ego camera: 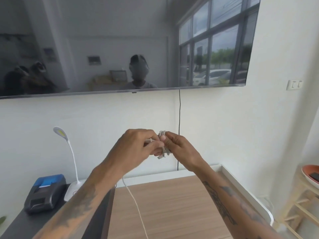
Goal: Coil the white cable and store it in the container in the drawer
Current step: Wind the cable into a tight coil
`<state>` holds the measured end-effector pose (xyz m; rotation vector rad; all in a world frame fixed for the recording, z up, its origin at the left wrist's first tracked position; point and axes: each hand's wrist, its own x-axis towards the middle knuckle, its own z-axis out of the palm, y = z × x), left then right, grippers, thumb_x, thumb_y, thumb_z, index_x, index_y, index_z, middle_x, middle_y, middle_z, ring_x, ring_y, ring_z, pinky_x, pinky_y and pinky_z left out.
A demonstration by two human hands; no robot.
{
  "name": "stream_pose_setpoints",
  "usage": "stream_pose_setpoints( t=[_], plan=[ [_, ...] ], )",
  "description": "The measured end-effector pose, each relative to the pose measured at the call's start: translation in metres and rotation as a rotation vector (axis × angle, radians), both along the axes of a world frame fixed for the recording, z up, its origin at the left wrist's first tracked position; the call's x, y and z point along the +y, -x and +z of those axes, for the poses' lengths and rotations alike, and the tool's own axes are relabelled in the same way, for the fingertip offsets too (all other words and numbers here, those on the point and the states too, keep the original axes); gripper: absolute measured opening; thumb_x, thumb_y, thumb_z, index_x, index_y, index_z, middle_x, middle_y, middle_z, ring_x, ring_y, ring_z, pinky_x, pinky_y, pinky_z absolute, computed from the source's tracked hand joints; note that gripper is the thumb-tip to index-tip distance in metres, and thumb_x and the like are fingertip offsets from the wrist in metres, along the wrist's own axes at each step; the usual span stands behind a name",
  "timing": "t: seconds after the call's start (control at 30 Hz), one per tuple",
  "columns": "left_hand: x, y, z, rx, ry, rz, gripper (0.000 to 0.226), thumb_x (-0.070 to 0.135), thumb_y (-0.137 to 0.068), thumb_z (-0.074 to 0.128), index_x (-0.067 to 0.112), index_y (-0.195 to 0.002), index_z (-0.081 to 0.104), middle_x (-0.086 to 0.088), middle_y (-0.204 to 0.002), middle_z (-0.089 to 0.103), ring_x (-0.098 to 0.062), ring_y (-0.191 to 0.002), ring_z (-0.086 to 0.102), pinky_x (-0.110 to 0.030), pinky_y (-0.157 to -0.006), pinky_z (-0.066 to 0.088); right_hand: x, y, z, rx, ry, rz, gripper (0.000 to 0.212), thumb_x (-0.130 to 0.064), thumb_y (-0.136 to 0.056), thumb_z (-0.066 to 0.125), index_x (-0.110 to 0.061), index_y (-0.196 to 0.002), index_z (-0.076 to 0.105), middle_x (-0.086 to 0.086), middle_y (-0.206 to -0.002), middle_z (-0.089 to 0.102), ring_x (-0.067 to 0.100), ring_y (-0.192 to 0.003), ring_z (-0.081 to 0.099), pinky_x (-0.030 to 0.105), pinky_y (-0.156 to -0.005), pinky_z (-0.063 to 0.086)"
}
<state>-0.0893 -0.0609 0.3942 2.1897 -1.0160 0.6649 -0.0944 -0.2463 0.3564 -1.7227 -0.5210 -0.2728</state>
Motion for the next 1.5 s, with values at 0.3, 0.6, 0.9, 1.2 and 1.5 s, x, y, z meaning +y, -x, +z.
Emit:
stream_pose_setpoints(
  t=[0.3,0.6,0.9,1.2,1.5],
  plan=[
    [0.003,-0.041,0.028,0.274,0.408,-0.197,0.025,0.04,-0.068,0.078,0.016,-0.075,0.077,-0.011,-0.074,0.073,-0.009,-0.059,0.057,-0.027,-0.063,0.049,0.019,0.014,0.014,0.082,-0.288,0.353,0.037,-0.024,-0.107,0.033,0.003,-0.115,0.059,0.019,-0.102,0.074,0.032,-0.09,0.073,0.041,-0.08,0.057],
    [-0.027,-0.025,-0.043,0.613,0.488,-0.104,0.043,-0.003,-0.091,0.058,0.023,-0.058,0.067,-0.002,-0.054,0.058,-0.013,-0.048,0.049,-0.02,-0.048,0.036,0.014,0.009,0.023,0.061,-0.422,0.409,0.033,-0.025,-0.104,0.044,-0.001,-0.107,0.067,0.021,-0.102,0.074,0.035,-0.089,0.073,0.044,-0.072,0.059],
    [-0.005,0.022,-0.039,0.087,-0.134,0.029,0.031,0.048,-0.095,0.044,0.027,-0.079,0.06,0.013,-0.065,0.064,-0.013,-0.061,0.054,-0.036,-0.066,0.051,-0.003,-0.014,0.007,0.09,-0.23,0.132,0.035,-0.025,-0.107,0.041,0.003,-0.109,0.061,0.018,-0.102,0.076,0.03,-0.09,0.074,0.036,-0.078,0.056],
    [0.011,-0.035,0.025,0.214,0.349,-0.123,0.012,0.024,-0.085,0.074,0.029,-0.076,0.076,-0.006,-0.077,0.074,-0.012,-0.063,0.059,-0.029,-0.061,0.048,0.023,0.014,0.02,0.073,-0.274,0.36,0.042,-0.032,-0.107,0.032,-0.005,-0.109,0.064,0.019,-0.102,0.075,0.036,-0.092,0.073,0.045,-0.082,0.058],
    [-0.03,-0.001,-0.08,0.545,0.328,-0.105,0.021,0.03,-0.097,0.06,0.026,-0.08,0.073,0.002,-0.053,0.058,-0.012,-0.044,0.046,-0.024,-0.052,0.041,0.013,0.02,0.024,0.039,-0.367,0.312,0.031,-0.022,-0.103,0.049,0.005,-0.112,0.061,0.022,-0.105,0.074,0.034,-0.094,0.073,0.036,-0.072,0.058]
  ],
)
